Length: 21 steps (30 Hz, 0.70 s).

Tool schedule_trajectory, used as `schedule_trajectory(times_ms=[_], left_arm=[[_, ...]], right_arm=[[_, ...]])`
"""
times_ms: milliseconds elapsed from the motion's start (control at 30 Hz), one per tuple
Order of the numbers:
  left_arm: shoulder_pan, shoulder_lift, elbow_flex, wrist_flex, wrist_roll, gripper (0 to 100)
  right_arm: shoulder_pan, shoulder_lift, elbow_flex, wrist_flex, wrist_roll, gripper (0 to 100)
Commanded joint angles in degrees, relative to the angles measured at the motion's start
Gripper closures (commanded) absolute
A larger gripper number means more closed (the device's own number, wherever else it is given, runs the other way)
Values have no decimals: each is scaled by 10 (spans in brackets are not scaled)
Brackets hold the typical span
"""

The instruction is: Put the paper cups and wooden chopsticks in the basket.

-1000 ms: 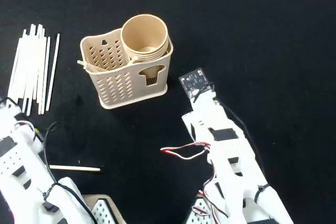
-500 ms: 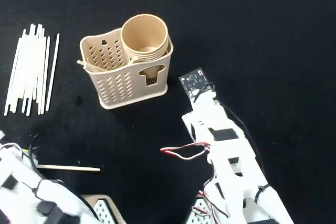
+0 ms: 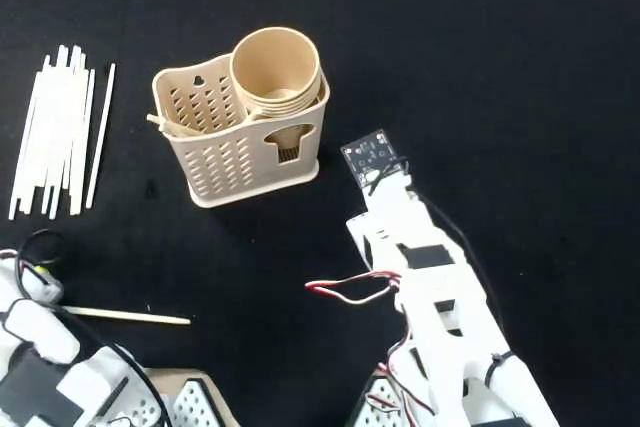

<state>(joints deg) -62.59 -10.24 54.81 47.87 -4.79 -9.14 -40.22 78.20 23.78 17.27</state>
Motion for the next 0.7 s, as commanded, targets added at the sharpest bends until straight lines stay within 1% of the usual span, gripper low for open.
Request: schedule_trajectory(times_ms=[0,133,400,533,667], left_arm=[[15,6,-17,-5,7,928],[35,-49,-19,53,7,930],[82,-244,-16,170,7,927],[117,-290,-14,189,16,931],[157,-304,-59,192,68,931]], right_arm=[[-4,-16,-2,-6,4,984],[-4,-16,-2,-6,4,984],[-4,-16,-2,-5,4,985],[-4,-16,-2,-5,4,985],[-4,-16,-2,-5,4,985]])
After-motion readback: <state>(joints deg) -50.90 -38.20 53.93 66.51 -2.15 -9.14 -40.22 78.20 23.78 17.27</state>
